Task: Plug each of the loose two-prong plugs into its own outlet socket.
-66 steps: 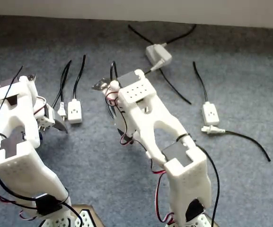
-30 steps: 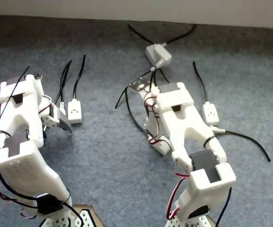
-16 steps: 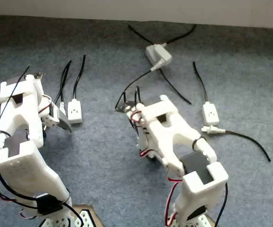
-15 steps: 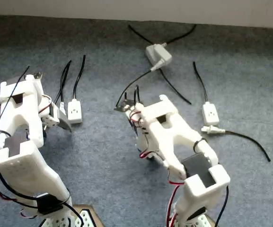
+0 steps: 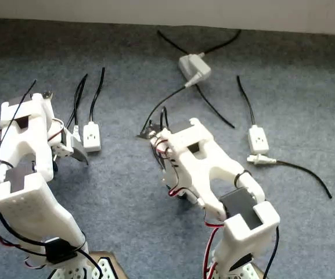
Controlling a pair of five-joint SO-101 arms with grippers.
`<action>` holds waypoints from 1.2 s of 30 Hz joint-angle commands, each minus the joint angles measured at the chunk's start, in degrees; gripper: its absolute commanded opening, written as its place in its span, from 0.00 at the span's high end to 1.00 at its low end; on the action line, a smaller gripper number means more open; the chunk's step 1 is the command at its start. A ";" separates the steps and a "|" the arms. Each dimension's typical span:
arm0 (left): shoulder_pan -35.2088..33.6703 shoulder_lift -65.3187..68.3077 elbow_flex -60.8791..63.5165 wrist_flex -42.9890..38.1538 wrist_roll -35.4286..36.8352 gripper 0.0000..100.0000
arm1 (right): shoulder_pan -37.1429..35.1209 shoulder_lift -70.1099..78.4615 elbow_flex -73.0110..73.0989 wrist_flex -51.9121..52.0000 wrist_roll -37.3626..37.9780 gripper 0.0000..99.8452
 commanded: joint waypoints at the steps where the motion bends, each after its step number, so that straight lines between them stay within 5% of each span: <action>1: 1.01 -0.40 0.40 -0.44 0.35 0.69 | 4.97 -1.19 -0.48 -0.84 3.87 0.85; 5: 0.92 -0.40 0.22 -0.44 0.35 0.69 | 8.57 -1.19 -2.42 -0.22 5.98 0.97; 10: 1.19 -0.48 0.13 -0.44 0.53 0.69 | 14.90 -1.27 -12.97 6.73 6.33 0.97; 16: 1.27 -0.48 0.04 -0.44 0.53 0.69 | 21.93 -0.75 -24.57 9.36 7.12 0.87; 20: 1.36 -0.48 0.04 -0.44 0.53 0.69 | 24.66 -0.75 -24.66 9.63 13.10 0.86; 29: 4.09 -0.84 0.40 -0.18 0.70 0.69 | 35.47 0.31 -23.16 9.80 13.80 0.77; 36: 4.18 -0.48 0.57 -0.09 4.40 0.69 | 36.70 4.00 -23.43 13.05 17.76 0.74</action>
